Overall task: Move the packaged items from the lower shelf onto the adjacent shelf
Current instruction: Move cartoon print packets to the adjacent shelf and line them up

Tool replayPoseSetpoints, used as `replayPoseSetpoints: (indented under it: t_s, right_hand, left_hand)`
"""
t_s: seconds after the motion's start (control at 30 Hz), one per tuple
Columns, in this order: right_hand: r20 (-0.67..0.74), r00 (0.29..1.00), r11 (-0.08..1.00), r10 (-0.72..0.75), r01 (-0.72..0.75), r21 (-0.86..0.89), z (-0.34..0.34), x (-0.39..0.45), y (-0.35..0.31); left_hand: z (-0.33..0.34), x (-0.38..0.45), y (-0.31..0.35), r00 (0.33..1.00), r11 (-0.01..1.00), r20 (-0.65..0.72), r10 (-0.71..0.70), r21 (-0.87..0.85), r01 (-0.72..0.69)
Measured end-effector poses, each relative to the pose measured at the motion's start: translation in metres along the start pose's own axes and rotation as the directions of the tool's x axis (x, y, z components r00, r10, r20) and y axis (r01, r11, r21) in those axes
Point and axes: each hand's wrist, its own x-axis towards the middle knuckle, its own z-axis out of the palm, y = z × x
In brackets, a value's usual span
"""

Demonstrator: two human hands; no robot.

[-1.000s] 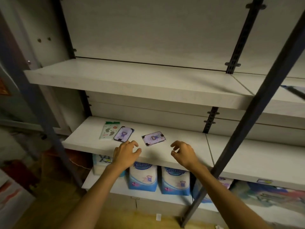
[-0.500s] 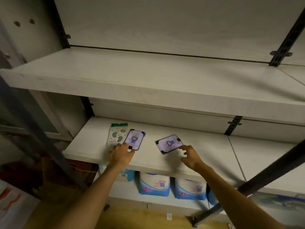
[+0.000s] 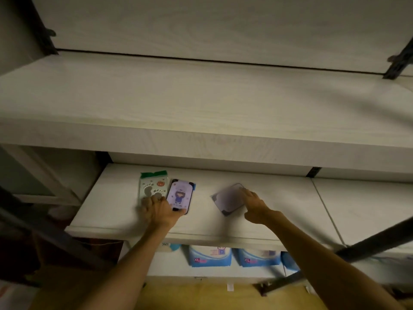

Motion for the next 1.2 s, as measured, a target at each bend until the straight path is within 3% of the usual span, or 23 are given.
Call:
replayPoseSetpoints:
  t_s: [0.17,0.3,0.37,0.47,0.5,0.57,0.77,0.97,1.07,1.13,1.2]
  right_hand:
    - [0.001,0.998,0.995,-0.058,0.058,-0.078,-0.001,0.024,0.001]
    - [0.056,0.995,0.988,-0.088,0.094,-0.12,0.002,0.039,-0.001]
    - [0.069,0.995,0.989,-0.07,0.078,-0.128,0.001,0.044,0.0]
    - [0.064,0.997,0.986,-0.053,0.062,-0.152,-0.005,0.05,-0.003]
    - [0.064,0.997,0.986,-0.036,0.046,-0.163,-0.005,0.05,-0.005]
    - [0.05,0.998,0.989,0.032,-0.024,-0.143,-0.004,0.048,-0.011]
    - [-0.028,0.959,0.936,0.283,-0.282,-0.209,0.001,0.031,-0.025]
    - [0.087,0.92,0.915,0.381,-0.362,-0.181,0.003,0.018,-0.019]
    - [0.037,0.903,0.894,0.428,-0.418,-0.161,0.014,0.015,-0.009]
    - [-0.002,0.907,0.905,0.422,-0.421,-0.061,0.011,0.005,-0.012]
    - [0.065,0.902,0.87,0.427,-0.43,0.242,0.006,-0.01,-0.021]
  left_hand:
    - [-0.003,0.009,0.012,0.989,0.995,0.116,-0.089,-0.024,0.092]
    - [-0.006,0.021,0.008,0.955,0.934,0.256,-0.148,-0.28,0.22]
    - [-0.008,0.022,0.008,0.938,0.784,0.329,-0.112,-0.551,0.287]
    - [-0.011,0.02,-0.001,0.9,0.431,0.431,-0.06,-0.802,0.413]
    - [-0.013,0.018,-0.004,0.883,0.351,0.468,-0.034,-0.822,0.449]
    - [-0.022,0.011,-0.011,0.865,0.283,0.5,0.028,-0.834,0.473]
    - [-0.025,0.004,-0.033,0.854,0.214,0.49,0.175,-0.866,0.452]
    - [-0.032,-0.013,-0.038,0.843,0.116,0.477,0.248,-0.879,0.463]
    - [-0.033,-0.024,-0.038,0.853,0.05,0.459,0.248,-0.885,0.462]
    - [-0.034,-0.032,-0.039,0.862,0.011,0.444,0.244,-0.89,0.456]
    - [-0.034,-0.039,-0.038,0.865,0.0,0.429,0.259,-0.896,0.444]
